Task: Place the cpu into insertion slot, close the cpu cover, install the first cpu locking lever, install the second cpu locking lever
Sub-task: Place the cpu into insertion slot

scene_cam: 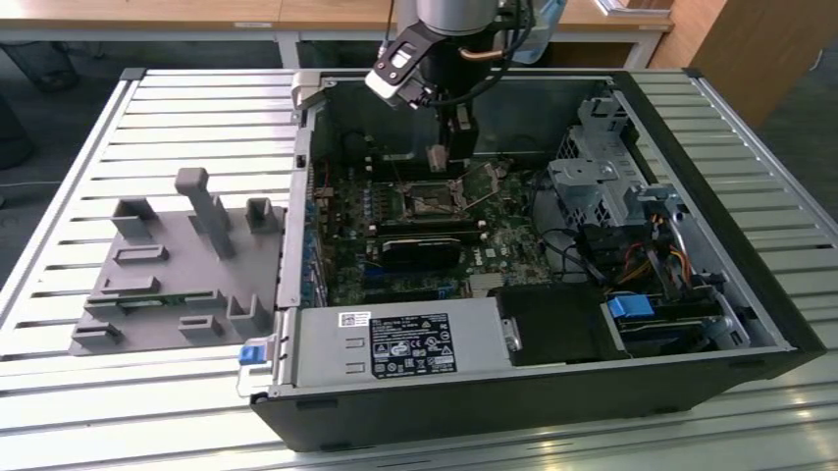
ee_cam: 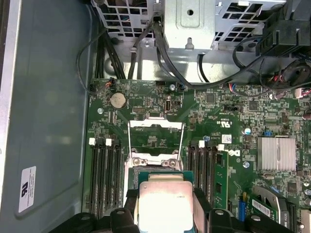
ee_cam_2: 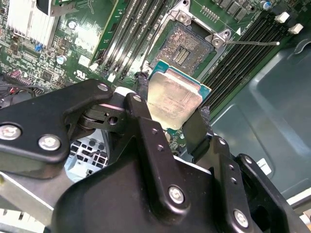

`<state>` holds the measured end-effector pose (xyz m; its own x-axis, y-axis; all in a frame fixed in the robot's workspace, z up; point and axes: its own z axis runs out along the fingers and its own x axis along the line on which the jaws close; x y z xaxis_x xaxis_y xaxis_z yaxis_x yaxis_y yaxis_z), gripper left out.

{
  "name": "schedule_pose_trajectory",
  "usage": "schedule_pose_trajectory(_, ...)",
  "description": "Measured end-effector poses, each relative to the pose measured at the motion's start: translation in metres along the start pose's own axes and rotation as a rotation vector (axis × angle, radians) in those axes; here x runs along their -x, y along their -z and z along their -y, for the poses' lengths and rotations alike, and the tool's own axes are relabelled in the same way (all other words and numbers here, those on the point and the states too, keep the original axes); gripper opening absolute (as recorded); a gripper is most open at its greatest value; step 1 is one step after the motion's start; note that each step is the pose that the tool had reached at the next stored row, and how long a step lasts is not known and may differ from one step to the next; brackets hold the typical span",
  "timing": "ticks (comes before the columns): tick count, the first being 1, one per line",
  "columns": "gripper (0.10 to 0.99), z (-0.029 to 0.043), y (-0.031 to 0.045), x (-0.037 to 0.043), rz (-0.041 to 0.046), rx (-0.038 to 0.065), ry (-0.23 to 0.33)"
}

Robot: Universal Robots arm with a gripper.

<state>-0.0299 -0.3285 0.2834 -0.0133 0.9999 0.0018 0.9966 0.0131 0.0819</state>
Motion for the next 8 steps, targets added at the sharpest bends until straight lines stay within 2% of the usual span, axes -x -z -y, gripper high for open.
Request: schedule_pose_trajectory(8, 0.533, 0.0009, -0.0033, -0.0034, 0.0, 0.0, 0.0)
